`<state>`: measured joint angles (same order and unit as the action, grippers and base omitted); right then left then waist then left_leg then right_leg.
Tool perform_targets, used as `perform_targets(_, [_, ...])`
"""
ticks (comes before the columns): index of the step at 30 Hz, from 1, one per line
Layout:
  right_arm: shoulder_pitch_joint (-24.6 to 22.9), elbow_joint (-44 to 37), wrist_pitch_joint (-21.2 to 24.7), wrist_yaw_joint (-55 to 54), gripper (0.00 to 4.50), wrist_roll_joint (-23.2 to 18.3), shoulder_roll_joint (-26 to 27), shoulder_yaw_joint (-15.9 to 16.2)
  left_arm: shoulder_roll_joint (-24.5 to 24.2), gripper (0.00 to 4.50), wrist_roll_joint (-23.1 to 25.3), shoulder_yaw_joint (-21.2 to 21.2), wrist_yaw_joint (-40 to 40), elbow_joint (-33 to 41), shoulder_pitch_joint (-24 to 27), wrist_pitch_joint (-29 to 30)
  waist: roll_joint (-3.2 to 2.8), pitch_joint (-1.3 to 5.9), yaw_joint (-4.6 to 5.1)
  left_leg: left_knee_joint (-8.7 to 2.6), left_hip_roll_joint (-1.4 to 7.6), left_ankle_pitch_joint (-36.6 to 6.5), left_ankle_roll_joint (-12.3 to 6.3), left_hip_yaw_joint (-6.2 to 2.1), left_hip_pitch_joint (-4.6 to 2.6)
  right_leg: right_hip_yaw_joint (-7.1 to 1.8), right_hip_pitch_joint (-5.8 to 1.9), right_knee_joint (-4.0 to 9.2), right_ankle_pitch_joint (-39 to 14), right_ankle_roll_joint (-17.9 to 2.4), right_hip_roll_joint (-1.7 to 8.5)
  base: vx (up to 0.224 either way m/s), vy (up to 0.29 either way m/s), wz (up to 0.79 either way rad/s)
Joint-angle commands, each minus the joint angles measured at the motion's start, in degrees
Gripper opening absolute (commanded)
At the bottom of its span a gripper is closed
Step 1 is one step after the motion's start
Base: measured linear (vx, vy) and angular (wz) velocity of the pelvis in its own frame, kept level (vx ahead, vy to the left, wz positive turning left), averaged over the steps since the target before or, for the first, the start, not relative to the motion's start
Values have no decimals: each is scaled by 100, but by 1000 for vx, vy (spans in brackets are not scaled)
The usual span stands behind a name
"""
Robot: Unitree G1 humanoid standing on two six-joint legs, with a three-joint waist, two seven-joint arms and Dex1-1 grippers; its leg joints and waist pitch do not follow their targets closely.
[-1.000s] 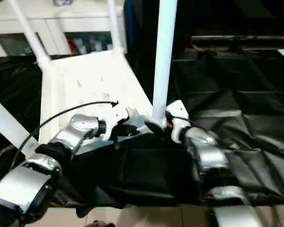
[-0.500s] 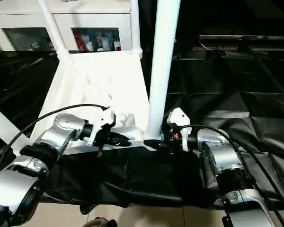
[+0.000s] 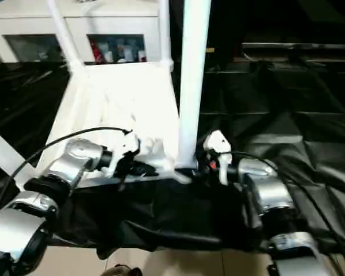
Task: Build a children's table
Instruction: Rotate leg to tighten
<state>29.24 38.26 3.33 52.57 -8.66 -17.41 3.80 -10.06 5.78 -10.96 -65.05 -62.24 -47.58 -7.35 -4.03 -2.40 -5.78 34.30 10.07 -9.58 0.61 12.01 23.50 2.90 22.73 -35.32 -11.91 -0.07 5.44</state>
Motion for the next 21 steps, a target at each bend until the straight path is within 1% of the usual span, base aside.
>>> perform_targets(1, [-43, 513, 160, -827, 272, 334, 258, 123, 309, 0, -94, 168, 645, -84, -190, 110, 98, 286, 47, -487, 347, -1784, -139, -213, -209, -166, -186, 494, -1432, -1420, 407, 0, 0, 0])
perform_targets(2, [1, 638, 192, -1227, 272, 347, 395, 33, 411, 0, -70, 192, 957, -146, -242, 164, 58, 258, 80, -509, 345, -2161, 37, -220, -269, -186, -155, 570, -1935, -1304, 417, 0, 0, 0])
perform_targets(3, [28, 694, 209, -1425, 272, 345, 460, -16, 458, 0, -52, 193, 1088, -169, -262, 191, 68, 254, 96, -520, 347, -2290, 102, -238, -294, -188, -156, 587, -2109, -1258, 425, 0, 0, 0])
perform_targets(4, [130, 875, 260, -2107, 272, 379, 694, -144, 631, 0, 22, 195, 1648, -276, -341, 295, 17, 240, 137, -550, 346, -2524, 213, -266, -309, -196, -150, 610, -2318, -1170, 418, 0, 0, 0])
perform_targets(5, [190, 961, 300, -2408, 272, 386, 810, -199, 721, 0, 38, 212, 1919, -332, -382, 352, 30, 246, 178, -576, 342, -2642, 309, -290, -310, -192, -160, 609, -2361, -1105, 410, 0, 0, 0])
perform_targets(6, [276, 1070, 353, -2748, 272, 394, 976, -247, 851, 0, 46, 245, 2278, -407, -440, 430, 33, 251, 199, -582, 337, -2665, 354, -294, -305, -197, -156, 598, -2315, -1082, 399, 0, 0, 0])
perform_targets(7, [322, 1136, 356, -2874, 272, 406, 1054, -264, 910, 0, 46, 268, 2435, -457, -472, 452, 9, 261, 235, -593, 331, -2742, 407, -302, -323, -202, -144, 603, -2201, -1081, 394, 0, 0, 0])
perform_targets(8, [376, 1184, 329, -2960, 272, 468, 1157, -214, 978, 0, 53, 269, 2505, -495, -503, 436, 10, 265, 268, -583, 317, -2768, 381, -291, -332, -208, -129, 616, -2058, -1109, 380, 0, 0, 0])
perform_targets(9, [395, 1200, 314, -2985, 272, 496, 1194, -189, 1001, 0, 59, 267, 2522, -508, -513, 425, 10, 265, 268, -583, 317, -2768, 381, -291, -332, -208, -129, 616, -2058, -1109, 380, 0, 0, 0])
perform_targets(10, [427, 1181, 203, -2928, 272, 546, 1278, -114, 1056, 0, 60, 269, 2530, -526, -533, 393, 2, 278, 283, -576, 305, -2654, 288, -281, -306, -219, -151, 609, -1793, -1141, 381, 0, 0, 0])
perform_targets(11, [435, 1144, 100, -2854, 307, 559, 1308, -75, 1084, 0, 60, 273, 2516, -529, -542, 363, 19, 284, 283, -567, 295, -2522, 187, -259, -289, -219, -165, 612, -1610, -1161, 375, 0, 0, 0])
perform_targets(13, [431, 1099, 16, -2753, 341, 511, 1312, -93, 1090, 0, 50, 280, 2473, -522, -541, 347, 29, 289, 273, -550, 293, -2398, 87, -246, -280, -225, -179, 617, -1551, -1176, 395, 0, 0, 0])
perform_targets(14, [431, 1040, -106, -2523, 341, 424, 1264, -144, 1061, 0, 9, 260, 2294, -522, -526, 257, 26, 298, 255, -537, 298, -2196, -26, -235, -264, -224, -193, 611, -1457, -1207, 400, 0, 0, 0])
perform_targets(16, [409, 966, -152, -2324, 361, 402, 1186, -130, 1021, 0, -1, 231, 2151, -514, -507, 205, 23, 295, 246, -540, 305, -2096, -95, -233, -247, -213, -208, 604, -1414, -1218, 394, 0, 0, 0])
perform_targets(17, [372, 864, -204, -2028, 377, 350, 1060, -106, 954, 0, -10, 203, 1941, -488, -483, 144, 39, 299, 229, -537, 310, -2054, -133, -230, -252, -208, -218, 603, -1398, -1224, 390, 0, 0, 0])
perform_targets(18, [356, 821, -225, -1895, 386, 323, 1003, -97, 924, 0, -14, 192, 1845, -477, -473, 116, 35, 304, 219, -530, 312, -2017, -156, -224, -250, -208, -224, 594, -1335, -1231, 383, 0, 0, 0])
perform_targets(19, [345, 790, -246, -1787, 396, 303, 959, -91, 900, 0, -17, 185, 1767, -473, -467, 91, 33, 313, 204, -521, 322, -1865, -229, -214, -239, -209, -228, 565, -1089, -1302, 383, 0, 0, 0])
perform_targets(20, [304, 699, -264, -1535, 396, 281, 832, -53, 839, 0, -5, 158, 1622, -453, -451, 12, 71, 314, 202, -516, 317, -1821, -269, -209, -234, -202, -239, 566, -1043, -1324, 381, 0, 0, 0])
perform_targets(21, [295, 681, -270, -1490, 396, 281, 808, -43, 828, 0, -6, 155, 1591, -448, -447, 5, 66, 318, 188, -507, 318, -1748, -302, -211, -223, -199, -255, 552, -994, -1339, 388, 0, 0, 0])
